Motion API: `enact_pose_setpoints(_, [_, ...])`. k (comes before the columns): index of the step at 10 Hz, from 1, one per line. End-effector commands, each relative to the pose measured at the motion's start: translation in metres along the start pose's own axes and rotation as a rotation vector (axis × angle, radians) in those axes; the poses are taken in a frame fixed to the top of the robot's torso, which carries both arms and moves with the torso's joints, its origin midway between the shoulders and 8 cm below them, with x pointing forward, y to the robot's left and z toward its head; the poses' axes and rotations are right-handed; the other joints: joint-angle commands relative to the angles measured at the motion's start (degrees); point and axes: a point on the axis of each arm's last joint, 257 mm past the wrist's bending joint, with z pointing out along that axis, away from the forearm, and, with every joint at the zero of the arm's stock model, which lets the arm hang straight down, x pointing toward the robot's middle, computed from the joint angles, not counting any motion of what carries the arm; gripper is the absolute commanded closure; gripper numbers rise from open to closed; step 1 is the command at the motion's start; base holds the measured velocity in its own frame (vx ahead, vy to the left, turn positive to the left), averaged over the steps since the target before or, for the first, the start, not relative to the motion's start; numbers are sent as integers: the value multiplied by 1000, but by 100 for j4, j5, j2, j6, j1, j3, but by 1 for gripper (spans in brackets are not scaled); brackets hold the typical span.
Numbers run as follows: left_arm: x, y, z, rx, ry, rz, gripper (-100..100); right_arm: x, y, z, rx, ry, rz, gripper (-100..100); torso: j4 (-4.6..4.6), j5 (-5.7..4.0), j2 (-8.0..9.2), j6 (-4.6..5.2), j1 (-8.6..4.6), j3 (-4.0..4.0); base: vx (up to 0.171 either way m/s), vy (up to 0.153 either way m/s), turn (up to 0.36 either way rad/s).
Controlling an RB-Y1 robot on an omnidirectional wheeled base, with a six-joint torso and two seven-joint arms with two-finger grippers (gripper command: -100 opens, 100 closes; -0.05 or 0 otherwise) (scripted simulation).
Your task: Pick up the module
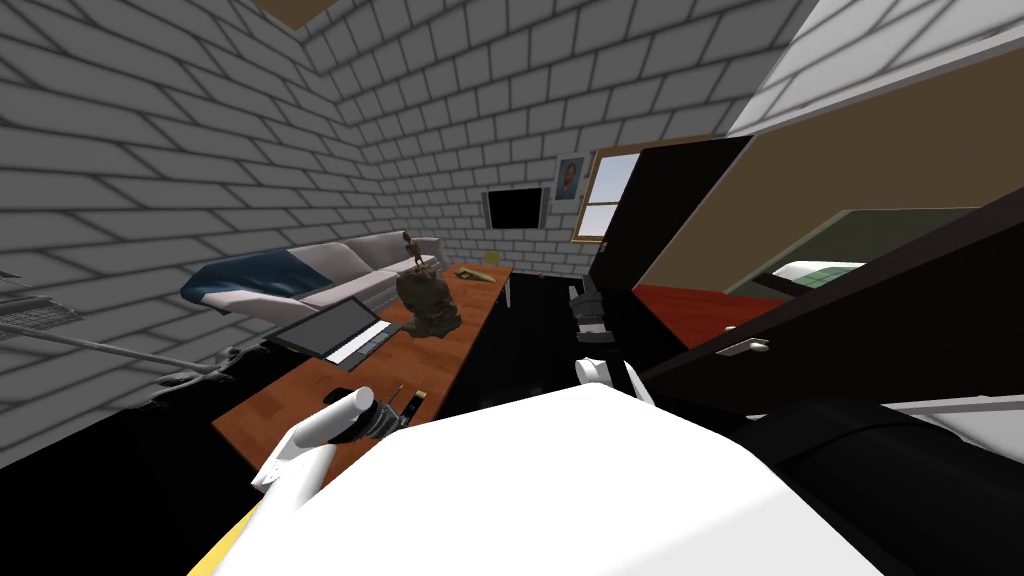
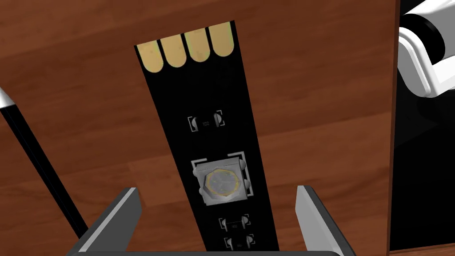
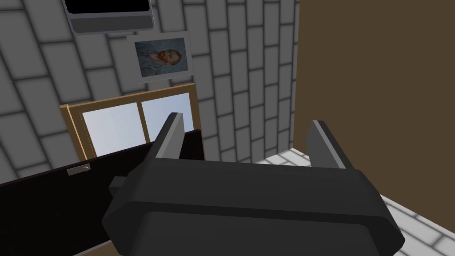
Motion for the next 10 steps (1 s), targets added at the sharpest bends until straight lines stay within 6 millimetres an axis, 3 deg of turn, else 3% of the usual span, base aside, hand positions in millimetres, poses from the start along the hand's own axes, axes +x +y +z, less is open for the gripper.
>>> enact_pose_setpoints(1, [0,0,0,0,0,0,-100,0,0,0,0,0,0,0,0,0,0,0,0,0,10,7,-2])
enact_pose_setpoints(2, [-1,1,0,-4,-3,0,0,0,0,0,0,0,0,0,1,-1,5,0,-4,3,0,0,0])
enact_pose_setpoints(3, [-1,4,10,-3,-2,1,-100,0,0,0,0,0,0,0,2,-1,8,0,-6,5,9,10,12])
enact_pose_setpoints(7, [0,8,18,-4,-3,3,-100,0,0,0,0,0,0,0,1,0,5,0,-3,3,13,11,7])
enact_pose_setpoints(8, [0,8,19,-3,-2,3,100,0,0,0,0,0,0,0,2,-1,8,0,-5,4,0,0,0])
enact_pose_setpoints(10, [0,10,19,-6,-2,2,100,0,0,0,0,0,0,0,1,6,3,4,11,2,0,0,0])
